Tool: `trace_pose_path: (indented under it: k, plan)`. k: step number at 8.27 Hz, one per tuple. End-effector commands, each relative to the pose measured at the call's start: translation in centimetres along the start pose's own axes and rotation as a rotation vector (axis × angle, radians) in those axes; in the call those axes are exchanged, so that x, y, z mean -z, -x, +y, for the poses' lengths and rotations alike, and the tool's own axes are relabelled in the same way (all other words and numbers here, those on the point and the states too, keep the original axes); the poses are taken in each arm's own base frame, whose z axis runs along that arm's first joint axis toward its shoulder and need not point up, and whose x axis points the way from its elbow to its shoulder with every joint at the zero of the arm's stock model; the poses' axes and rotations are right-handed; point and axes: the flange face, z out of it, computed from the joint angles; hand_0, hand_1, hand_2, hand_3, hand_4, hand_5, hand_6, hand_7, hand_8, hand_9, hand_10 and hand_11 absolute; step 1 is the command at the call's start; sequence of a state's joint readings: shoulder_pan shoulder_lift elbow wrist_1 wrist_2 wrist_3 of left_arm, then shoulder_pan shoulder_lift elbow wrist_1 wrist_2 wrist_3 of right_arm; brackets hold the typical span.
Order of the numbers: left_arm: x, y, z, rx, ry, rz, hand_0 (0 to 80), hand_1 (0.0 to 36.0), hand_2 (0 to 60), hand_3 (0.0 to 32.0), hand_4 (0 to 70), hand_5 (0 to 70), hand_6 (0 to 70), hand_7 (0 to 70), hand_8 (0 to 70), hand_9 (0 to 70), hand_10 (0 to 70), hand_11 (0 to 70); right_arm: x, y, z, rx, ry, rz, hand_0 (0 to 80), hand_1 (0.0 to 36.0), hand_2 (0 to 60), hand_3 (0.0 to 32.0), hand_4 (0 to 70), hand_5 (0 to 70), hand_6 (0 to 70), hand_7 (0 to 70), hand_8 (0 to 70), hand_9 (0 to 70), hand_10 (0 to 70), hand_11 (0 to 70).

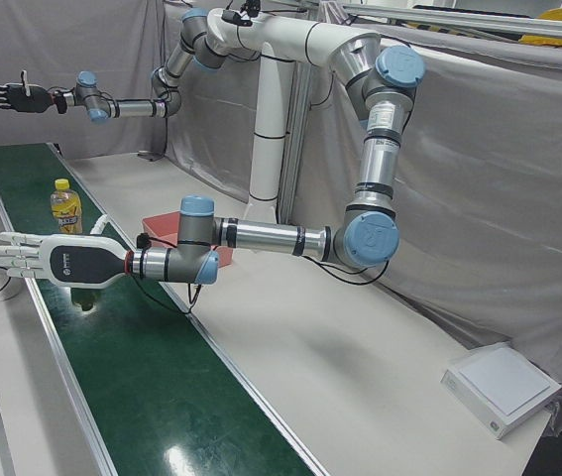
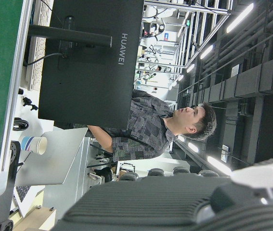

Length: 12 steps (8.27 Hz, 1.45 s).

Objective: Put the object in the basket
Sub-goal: 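Move the left hand toward the orange drink bottle on the belt, then close the left hand fingers around the bottle's upper body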

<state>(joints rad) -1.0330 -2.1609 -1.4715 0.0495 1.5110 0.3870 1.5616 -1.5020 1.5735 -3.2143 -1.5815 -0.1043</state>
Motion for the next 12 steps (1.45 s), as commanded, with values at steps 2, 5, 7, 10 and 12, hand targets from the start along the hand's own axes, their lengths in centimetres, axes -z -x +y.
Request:
trace_pose_path:
  k: [2, 5, 7, 10, 12]
  plan:
    - [-2.7, 3.8, 2.5, 0.025, 0.031, -0.043, 53.0, 5.9, 0.0, 0.0, 10.6, 4.1, 0.0, 0.0, 2.4, 5.7, 4.2, 7.4, 0.0, 0.0, 0.0, 0.000, 0.000, 0.000, 0.0, 0.0, 0.0, 0.0, 0.0, 0.0, 0.0, 0.0, 0.0, 0.0, 0.0, 0.0]
    - [-3.5, 4.0, 3.5, 0.028, 0.047, -0.042, 53.2, 6.4, 0.0, 0.0, 11.3, 4.8, 0.0, 0.0, 2.4, 5.7, 4.0, 7.2, 0.0, 0.0, 0.0, 0.000, 0.000, 0.000, 0.0, 0.0, 0.0, 0.0, 0.0, 0.0, 0.0, 0.0, 0.0, 0.0, 0.0, 0.0]
    - [-4.2, 6.0, 5.0, 0.045, 0.068, -0.064, 52.9, 6.5, 0.0, 0.0, 11.4, 4.7, 0.0, 0.0, 2.5, 5.8, 4.0, 7.2, 0.0, 0.0, -0.1, 0.000, -0.002, 0.000, 0.0, 0.0, 0.0, 0.0, 0.0, 0.0, 0.0, 0.0, 0.0, 0.0, 0.0, 0.0]
    - [-4.7, 5.8, 5.6, 0.051, 0.082, -0.061, 54.5, 13.0, 0.0, 0.0, 15.5, 19.8, 0.6, 4.9, 13.0, 20.4, 12.2, 19.3, 0.0, 0.0, -0.1, 0.000, -0.002, 0.000, 0.0, 0.0, 0.0, 0.0, 0.0, 0.0, 0.0, 0.0, 0.0, 0.0, 0.0, 0.0]
    - [-5.5, 5.6, 6.7, 0.053, 0.064, -0.066, 55.8, 11.8, 34.4, 0.0, 70.0, 70.0, 70.0, 70.0, 63.6, 70.0, 70.0, 70.0, 0.1, 0.0, -0.1, 0.000, -0.003, 0.000, 0.0, 0.0, 0.0, 0.0, 0.0, 0.0, 0.0, 0.0, 0.0, 0.0, 0.0, 0.0]
